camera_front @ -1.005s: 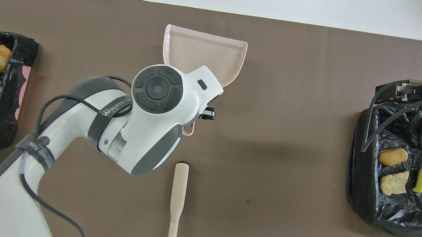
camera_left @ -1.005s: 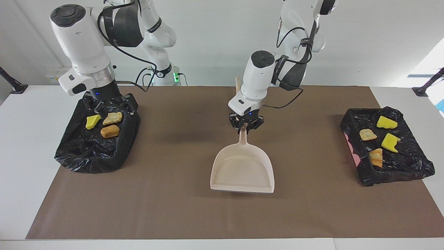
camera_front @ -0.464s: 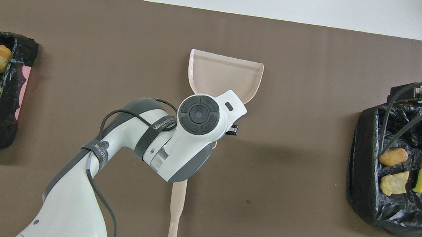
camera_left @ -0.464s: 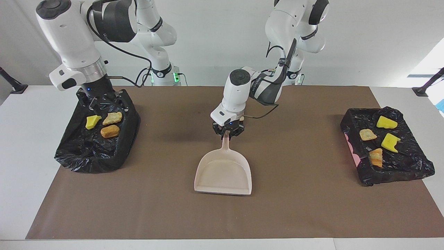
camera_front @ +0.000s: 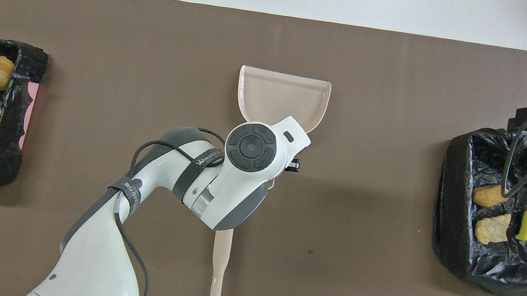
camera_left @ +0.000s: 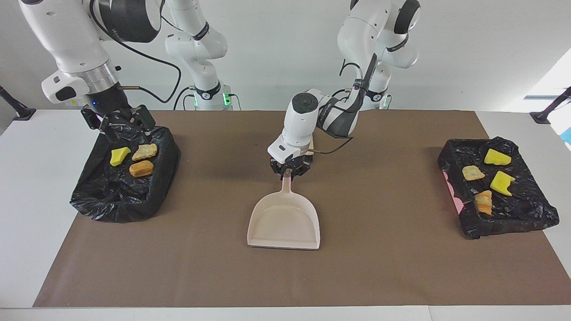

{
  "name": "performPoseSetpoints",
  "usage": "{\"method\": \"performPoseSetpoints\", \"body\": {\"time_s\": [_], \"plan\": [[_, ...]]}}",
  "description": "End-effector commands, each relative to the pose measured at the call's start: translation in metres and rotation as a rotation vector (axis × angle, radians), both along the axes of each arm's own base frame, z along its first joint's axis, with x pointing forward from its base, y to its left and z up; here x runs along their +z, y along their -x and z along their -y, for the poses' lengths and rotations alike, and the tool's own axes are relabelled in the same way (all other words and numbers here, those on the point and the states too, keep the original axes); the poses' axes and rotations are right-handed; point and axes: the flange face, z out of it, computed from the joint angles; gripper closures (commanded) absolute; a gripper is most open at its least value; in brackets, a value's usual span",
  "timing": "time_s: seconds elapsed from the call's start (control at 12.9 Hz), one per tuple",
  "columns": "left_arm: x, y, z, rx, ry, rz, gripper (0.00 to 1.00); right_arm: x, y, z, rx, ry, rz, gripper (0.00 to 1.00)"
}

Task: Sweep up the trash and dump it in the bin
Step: 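Bring the empty dustpan back to mid-table with the left gripper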

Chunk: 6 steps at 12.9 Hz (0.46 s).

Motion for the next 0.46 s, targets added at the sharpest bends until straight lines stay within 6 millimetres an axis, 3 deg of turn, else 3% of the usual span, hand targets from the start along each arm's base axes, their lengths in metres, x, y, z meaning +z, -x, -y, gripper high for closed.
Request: {"method": "performPoseSetpoints", "body": {"time_s": [0.0, 0.23, 0.39], "plan": [[0.022, 0.006, -0.010, 0.020, 0.010, -0.006, 0.00, 0.002, 0.006, -0.002, 0.017, -0.017, -0.026, 0.00], [0.060, -0.009, -0.044, 0.066, 0.004, -0.013, 0.00, 0.001, 0.014, -0.010, 0.041, -0.016, -0.101, 0.00], [0.078, -0.021, -0.073, 0.108, -0.006, -0.026, 0.00, 0.024, 0.020, -0.011, 0.094, 0.001, -0.102, 0.00]]}}
